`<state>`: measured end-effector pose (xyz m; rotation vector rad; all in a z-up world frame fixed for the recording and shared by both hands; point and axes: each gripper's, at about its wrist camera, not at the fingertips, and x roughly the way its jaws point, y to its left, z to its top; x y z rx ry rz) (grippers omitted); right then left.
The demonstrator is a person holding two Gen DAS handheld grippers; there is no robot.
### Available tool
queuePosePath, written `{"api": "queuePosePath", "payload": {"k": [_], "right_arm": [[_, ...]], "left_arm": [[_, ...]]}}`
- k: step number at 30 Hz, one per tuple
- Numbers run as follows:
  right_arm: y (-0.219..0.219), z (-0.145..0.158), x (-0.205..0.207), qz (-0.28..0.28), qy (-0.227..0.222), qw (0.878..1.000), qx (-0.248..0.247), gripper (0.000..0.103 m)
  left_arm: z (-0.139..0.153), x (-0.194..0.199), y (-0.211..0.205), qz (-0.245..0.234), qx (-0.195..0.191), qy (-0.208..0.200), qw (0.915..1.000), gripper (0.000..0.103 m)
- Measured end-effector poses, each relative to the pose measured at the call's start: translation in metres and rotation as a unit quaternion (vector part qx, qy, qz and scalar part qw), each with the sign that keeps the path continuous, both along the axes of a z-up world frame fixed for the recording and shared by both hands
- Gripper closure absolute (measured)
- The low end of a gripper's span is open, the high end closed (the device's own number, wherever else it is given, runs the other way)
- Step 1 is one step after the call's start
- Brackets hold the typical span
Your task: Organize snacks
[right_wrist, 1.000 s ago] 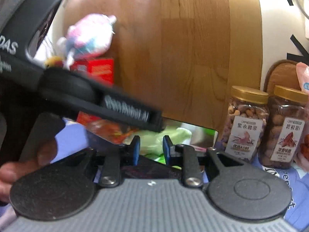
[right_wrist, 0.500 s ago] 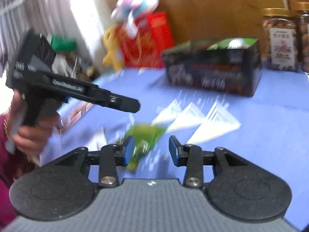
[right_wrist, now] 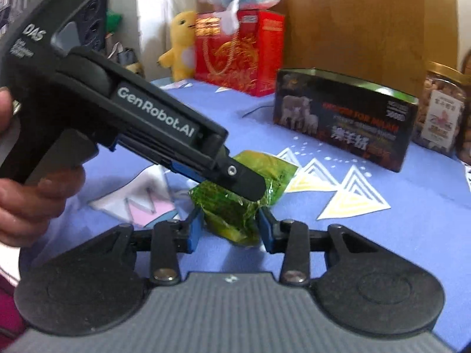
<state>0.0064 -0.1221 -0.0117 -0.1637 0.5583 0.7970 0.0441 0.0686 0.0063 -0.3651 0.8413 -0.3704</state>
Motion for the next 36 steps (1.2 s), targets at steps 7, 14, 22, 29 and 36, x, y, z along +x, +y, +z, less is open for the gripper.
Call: {"api": "queuePosePath", "payload": {"k": [7, 14, 22, 29, 36], "right_arm": [[-0.005, 0.035, 0.042, -0.051, -0.076, 0.995, 0.028, 0.065], [0.017, 0.057, 0.138, -0.106, -0.098, 0.989, 0.024, 0.091], [0.0, 0.051, 0.161, -0.149, -0.061, 0.985, 0.068, 0.087], [-0.036, 0.037, 0.117, -0.167, -0.025, 0.978, 0.119, 0.086], [-0.055, 0.005, 0.073, -0.203, 0.044, 0.971, 0.12, 0.076]], "left_arm": [[0.054, 0.037, -0.004, -0.024, -0.006, -0.088, 0.9959, 0.061], [0.086, 0.124, -0.017, -0.001, 0.006, -0.106, 0.9944, 0.062], [0.073, 0.153, -0.001, 0.053, 0.006, -0.082, 0.9952, 0.054], [0.069, 0.1, 0.018, 0.067, 0.025, -0.102, 0.9922, 0.054], [0.033, 0.042, -0.014, 0.073, 0.118, -0.091, 0.9862, 0.054]]}}
